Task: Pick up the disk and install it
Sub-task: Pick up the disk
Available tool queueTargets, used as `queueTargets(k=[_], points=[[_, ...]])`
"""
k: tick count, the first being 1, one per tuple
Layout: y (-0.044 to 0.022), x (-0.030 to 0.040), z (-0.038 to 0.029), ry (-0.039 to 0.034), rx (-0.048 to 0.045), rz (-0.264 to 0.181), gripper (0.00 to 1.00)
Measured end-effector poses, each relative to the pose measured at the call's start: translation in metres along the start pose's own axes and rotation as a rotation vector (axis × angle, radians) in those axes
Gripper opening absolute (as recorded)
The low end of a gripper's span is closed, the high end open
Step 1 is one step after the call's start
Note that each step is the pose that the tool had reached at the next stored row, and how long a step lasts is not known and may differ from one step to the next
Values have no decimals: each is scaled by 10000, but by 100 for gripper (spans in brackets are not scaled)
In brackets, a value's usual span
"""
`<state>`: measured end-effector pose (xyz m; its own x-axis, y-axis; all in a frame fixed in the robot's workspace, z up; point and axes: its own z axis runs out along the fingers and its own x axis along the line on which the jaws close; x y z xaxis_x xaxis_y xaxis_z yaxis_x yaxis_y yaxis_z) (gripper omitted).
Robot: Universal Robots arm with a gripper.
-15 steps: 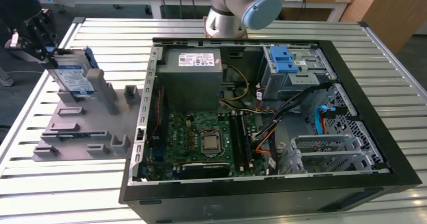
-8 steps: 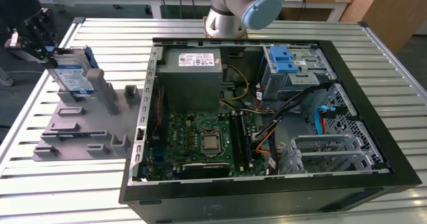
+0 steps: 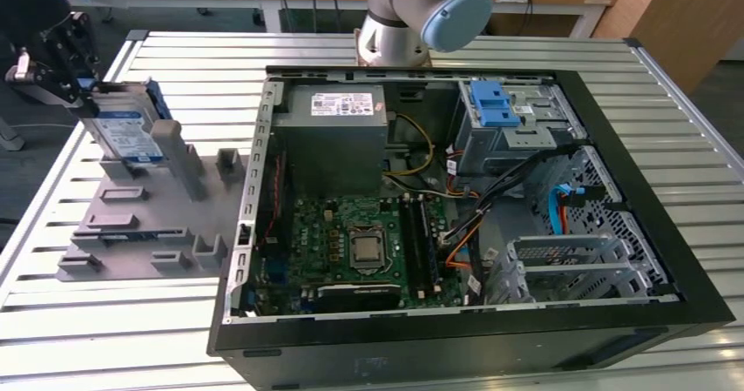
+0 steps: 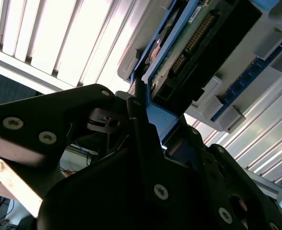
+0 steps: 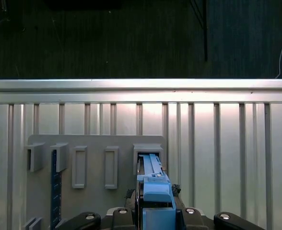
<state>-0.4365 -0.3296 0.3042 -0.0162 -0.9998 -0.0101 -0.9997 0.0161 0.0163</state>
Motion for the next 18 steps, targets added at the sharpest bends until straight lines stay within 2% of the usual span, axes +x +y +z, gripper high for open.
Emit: queueTargets(k=[18], points=[[1,-1,-53,0,0,-1,36]])
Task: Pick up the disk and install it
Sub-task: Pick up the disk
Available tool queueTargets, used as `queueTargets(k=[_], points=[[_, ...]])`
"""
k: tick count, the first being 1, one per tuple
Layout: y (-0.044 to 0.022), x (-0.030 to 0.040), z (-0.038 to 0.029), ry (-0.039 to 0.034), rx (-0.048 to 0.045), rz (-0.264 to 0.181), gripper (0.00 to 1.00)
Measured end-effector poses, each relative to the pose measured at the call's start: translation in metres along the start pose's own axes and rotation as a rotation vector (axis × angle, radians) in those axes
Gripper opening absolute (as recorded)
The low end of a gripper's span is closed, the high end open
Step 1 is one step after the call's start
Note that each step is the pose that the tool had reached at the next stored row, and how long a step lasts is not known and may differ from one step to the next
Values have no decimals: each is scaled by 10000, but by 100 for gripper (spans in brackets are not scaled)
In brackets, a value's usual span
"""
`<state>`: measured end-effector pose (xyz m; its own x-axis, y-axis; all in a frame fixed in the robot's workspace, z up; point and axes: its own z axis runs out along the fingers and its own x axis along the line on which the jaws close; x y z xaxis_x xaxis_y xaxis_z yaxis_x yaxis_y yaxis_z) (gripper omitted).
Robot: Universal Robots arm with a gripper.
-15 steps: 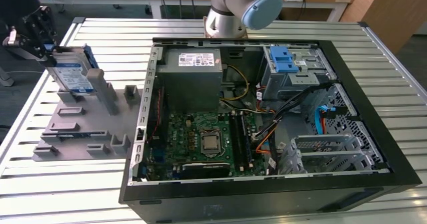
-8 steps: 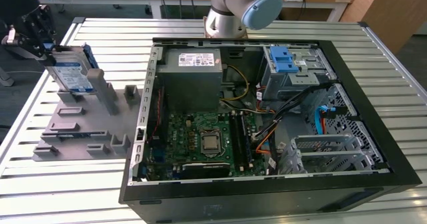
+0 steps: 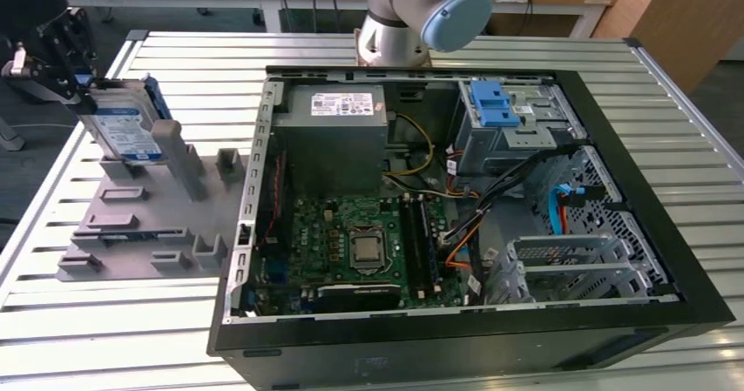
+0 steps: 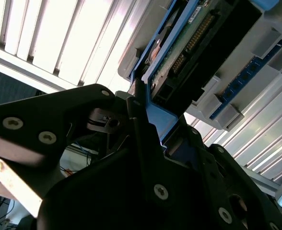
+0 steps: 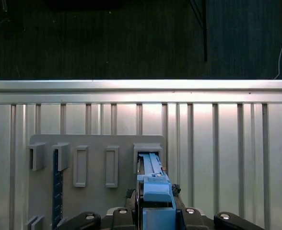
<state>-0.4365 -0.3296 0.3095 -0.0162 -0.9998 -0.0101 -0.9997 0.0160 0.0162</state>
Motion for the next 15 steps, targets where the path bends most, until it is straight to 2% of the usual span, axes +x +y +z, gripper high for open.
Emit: queueTargets(k=[15], points=[[1,0,-46,0,-1,0,36]])
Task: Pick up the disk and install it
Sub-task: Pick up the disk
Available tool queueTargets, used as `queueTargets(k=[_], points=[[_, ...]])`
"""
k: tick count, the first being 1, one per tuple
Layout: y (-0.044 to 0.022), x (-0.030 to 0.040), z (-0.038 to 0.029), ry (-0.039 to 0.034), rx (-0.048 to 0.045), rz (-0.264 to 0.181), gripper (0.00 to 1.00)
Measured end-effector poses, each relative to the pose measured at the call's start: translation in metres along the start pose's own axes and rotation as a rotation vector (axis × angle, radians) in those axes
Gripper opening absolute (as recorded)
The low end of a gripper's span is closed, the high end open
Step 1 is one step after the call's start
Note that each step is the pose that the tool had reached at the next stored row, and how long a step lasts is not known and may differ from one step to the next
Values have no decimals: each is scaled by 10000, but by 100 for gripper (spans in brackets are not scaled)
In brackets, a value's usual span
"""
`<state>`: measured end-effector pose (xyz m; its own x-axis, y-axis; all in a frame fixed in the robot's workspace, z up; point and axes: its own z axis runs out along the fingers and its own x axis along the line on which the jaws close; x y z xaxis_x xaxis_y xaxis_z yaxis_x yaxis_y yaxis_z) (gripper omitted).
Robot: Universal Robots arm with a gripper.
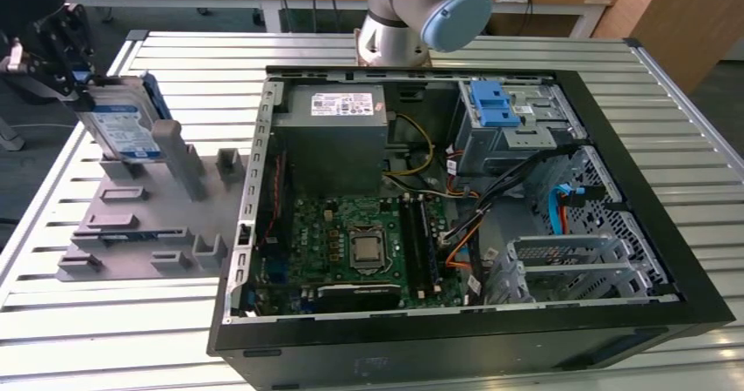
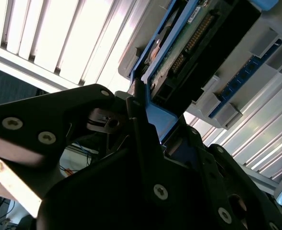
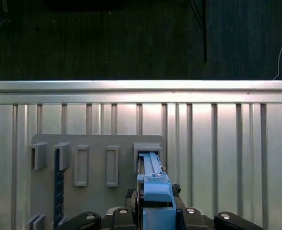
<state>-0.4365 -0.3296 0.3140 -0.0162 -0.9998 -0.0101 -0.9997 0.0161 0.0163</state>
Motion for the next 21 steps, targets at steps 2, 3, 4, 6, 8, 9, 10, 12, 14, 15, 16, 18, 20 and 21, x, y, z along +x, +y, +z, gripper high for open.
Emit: queueTargets(k=[2,3,4,6,8,9,10,12,14,15,16,18,20,21], points=[[0,0,-12,0,-1,0,36],[0,0,-18,0,0,0,36],[0,0,-24,0,1,0,36],[1,0,-38,0,1,0,36],[1,-1,-52,0,1,0,36],[1,-1,-58,0,1,0,36],[1,-1,-65,0,1,0,36],[1,-1,-78,0,1,0,36],[2,-1,-89,-1,1,0,36],[1,-1,-94,0,1,0,36],[2,-1,-100,0,1,0,36],[2,-1,-108,0,2,0,36],[2,-1,-115,-1,1,0,36],[2,-1,-119,0,0,0,36]])
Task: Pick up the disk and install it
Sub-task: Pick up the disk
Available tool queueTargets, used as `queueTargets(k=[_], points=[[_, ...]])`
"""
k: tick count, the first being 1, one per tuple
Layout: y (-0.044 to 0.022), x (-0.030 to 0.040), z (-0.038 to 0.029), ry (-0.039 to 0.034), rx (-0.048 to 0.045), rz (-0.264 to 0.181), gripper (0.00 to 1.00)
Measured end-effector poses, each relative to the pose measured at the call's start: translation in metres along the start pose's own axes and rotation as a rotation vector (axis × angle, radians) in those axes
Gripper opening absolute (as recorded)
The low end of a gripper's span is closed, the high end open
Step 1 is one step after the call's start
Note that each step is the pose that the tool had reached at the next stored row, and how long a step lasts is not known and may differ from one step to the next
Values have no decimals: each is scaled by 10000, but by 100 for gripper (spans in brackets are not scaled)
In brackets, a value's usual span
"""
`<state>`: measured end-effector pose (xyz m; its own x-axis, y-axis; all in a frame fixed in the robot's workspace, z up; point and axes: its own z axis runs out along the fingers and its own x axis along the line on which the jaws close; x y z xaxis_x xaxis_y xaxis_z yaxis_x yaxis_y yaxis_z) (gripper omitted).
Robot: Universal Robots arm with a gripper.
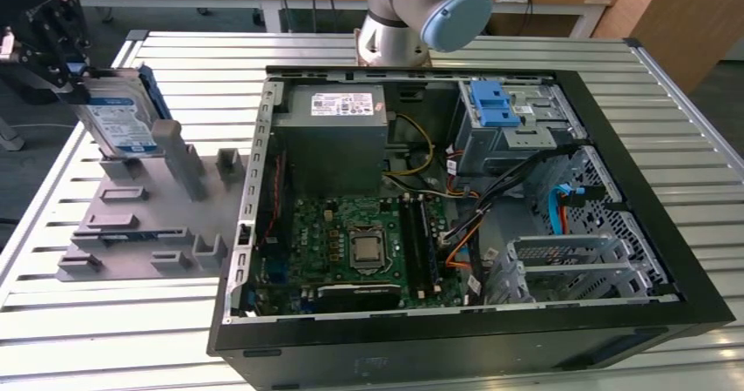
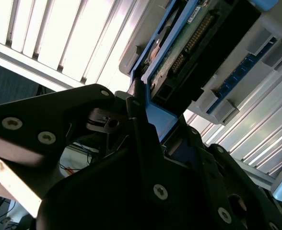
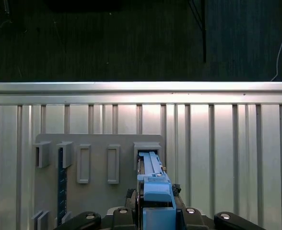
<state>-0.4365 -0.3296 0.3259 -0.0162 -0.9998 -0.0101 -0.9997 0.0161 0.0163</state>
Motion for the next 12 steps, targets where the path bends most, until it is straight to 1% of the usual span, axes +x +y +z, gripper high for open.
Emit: queueTargets(k=[12], points=[[1,0,-49,0,1,0,36]])
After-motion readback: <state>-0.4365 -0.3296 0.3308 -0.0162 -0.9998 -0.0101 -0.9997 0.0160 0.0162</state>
